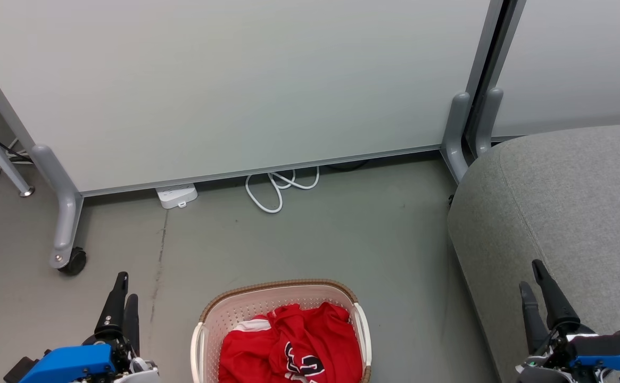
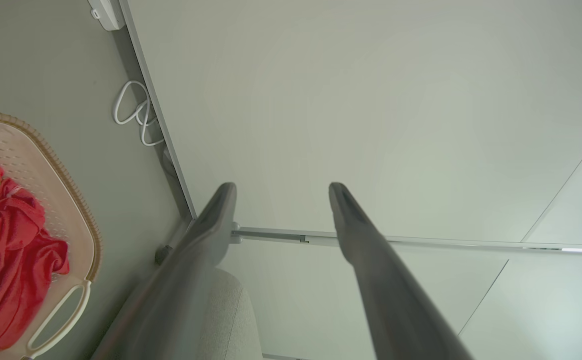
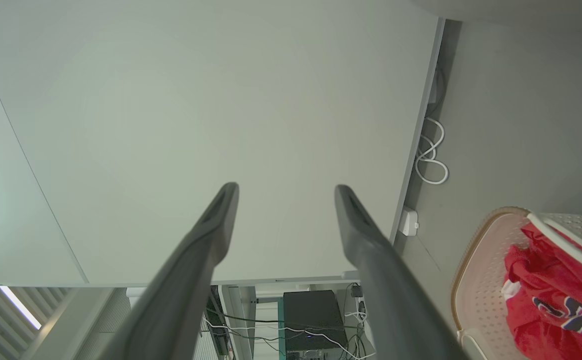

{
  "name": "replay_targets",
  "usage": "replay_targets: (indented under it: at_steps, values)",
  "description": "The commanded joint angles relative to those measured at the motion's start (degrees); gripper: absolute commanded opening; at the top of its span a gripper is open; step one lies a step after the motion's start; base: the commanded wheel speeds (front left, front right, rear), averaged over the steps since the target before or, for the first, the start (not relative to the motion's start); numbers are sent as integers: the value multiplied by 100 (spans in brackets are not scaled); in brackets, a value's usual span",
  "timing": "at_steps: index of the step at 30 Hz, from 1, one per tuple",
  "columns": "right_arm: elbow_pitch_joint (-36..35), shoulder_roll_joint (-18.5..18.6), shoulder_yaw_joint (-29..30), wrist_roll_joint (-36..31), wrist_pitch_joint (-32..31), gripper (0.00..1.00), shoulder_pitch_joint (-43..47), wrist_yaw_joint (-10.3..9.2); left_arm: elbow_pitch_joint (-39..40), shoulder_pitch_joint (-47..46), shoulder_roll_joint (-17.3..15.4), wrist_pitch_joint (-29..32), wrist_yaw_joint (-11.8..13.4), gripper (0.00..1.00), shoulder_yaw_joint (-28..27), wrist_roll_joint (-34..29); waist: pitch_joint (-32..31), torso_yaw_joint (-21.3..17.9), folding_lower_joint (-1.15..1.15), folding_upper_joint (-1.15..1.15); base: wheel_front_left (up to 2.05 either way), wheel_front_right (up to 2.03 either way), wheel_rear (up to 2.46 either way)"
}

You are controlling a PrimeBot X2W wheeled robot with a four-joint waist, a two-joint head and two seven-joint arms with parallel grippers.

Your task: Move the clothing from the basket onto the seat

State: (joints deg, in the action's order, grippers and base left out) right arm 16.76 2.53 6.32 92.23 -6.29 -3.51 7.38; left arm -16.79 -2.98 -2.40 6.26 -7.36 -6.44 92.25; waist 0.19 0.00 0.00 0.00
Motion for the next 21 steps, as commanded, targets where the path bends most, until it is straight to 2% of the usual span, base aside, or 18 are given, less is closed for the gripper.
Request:
replay_targets:
  at_steps: [1,9,15,21]
  values:
    - [-82,15,-12,-56,48,100,-83,1,99,-124,-24,-44,0,100,32,-39,0,1,0,0,0,0,0]
    - [-143,19,-14,-543,279,100,-90,3,198,-162,-29,-275,-2,100,89,-488,11,7,0,0,0,0,0]
    - [-275,21,-29,-1161,439,100,-116,4,328,-210,-32,-435,5,100,119,-1220,20,9,0,0,0,0,0]
    - [-444,49,-148,-1960,587,100,-134,4,490,-247,-36,-584,128,100,264,-2049,28,11,0,0,0,0,0]
